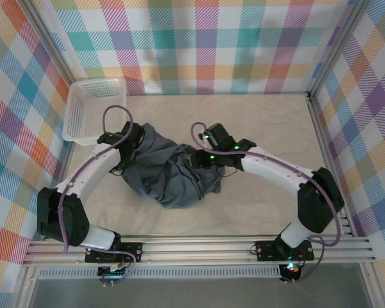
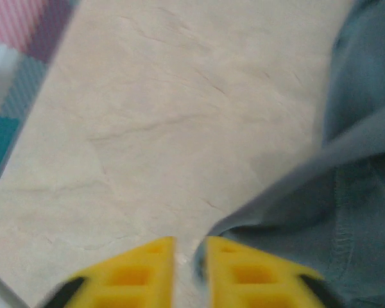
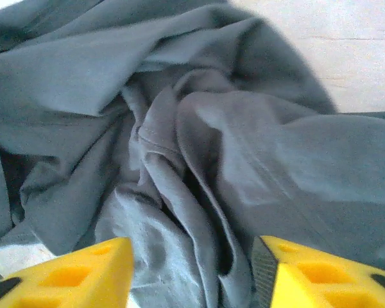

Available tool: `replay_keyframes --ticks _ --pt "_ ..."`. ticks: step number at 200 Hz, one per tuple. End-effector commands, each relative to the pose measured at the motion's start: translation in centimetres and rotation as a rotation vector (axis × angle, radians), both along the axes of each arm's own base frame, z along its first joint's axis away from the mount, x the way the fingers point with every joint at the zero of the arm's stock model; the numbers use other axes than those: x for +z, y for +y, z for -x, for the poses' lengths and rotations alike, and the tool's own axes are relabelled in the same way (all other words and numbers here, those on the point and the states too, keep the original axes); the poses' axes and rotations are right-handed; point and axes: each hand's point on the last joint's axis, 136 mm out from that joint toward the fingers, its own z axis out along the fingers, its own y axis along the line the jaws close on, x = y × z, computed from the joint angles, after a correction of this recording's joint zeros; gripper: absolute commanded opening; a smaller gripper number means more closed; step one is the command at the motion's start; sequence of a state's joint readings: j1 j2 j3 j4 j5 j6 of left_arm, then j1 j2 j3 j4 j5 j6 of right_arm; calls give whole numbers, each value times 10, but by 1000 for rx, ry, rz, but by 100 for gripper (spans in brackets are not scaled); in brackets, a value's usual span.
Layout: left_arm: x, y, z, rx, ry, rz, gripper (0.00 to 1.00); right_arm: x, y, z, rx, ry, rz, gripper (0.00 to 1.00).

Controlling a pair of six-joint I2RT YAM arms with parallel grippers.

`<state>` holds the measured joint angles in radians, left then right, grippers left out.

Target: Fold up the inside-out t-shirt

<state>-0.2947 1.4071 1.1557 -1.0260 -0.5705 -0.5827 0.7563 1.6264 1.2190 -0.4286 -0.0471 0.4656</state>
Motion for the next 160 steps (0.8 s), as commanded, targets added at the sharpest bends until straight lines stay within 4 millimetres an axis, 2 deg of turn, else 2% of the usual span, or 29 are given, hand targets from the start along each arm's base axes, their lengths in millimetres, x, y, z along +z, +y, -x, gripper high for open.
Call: replay_keyframes --ticks 1,9,18,30,42,53,61,71,91,112,121,128,146,154,160 --pt "20 7 5 25 -73 4 36 -39 3 -9 -15 81 52 57" --pt "19 -7 1 -12 -91 89 41 -47 10 -9 8 111 55 57" --pt "17 -32 -6 -78 -116 233 46 -56 17 -7 38 141 51 57" --pt "13 -88 -15 -227 -139 522 52 -67 23 -4 62 178 49 54" --pt "14 -143 -19 -365 -154 793 60 -72 28 -1 87 205 38 48" --pt "5 -170 -18 -409 -110 894 63 -72 28 0 95 211 30 36" --pt "-8 -176 -15 -418 -48 873 64 -69 26 -1 94 200 24 19" --pt "-28 -173 -9 -412 34 786 68 -63 17 -5 66 171 18 0" --pt "-64 -171 -2 -418 169 681 84 -52 -17 -17 -42 113 -2 0" --pt "-93 -166 -4 -408 251 580 89 -57 -61 -22 -129 110 9 0" --pt "-103 -163 -8 -396 258 553 83 -63 -77 -21 -146 125 34 0" --pt "-110 -159 -12 -380 259 519 73 -68 -89 -20 -161 136 58 0" --pt "-118 -143 -20 -331 267 418 20 -82 -126 -18 -259 173 116 0" --pt "-117 -141 -22 -321 265 400 4 -86 -145 -17 -330 191 136 0" --pt "-116 -141 -23 -320 260 400 0 -87 -158 -16 -382 198 146 0"
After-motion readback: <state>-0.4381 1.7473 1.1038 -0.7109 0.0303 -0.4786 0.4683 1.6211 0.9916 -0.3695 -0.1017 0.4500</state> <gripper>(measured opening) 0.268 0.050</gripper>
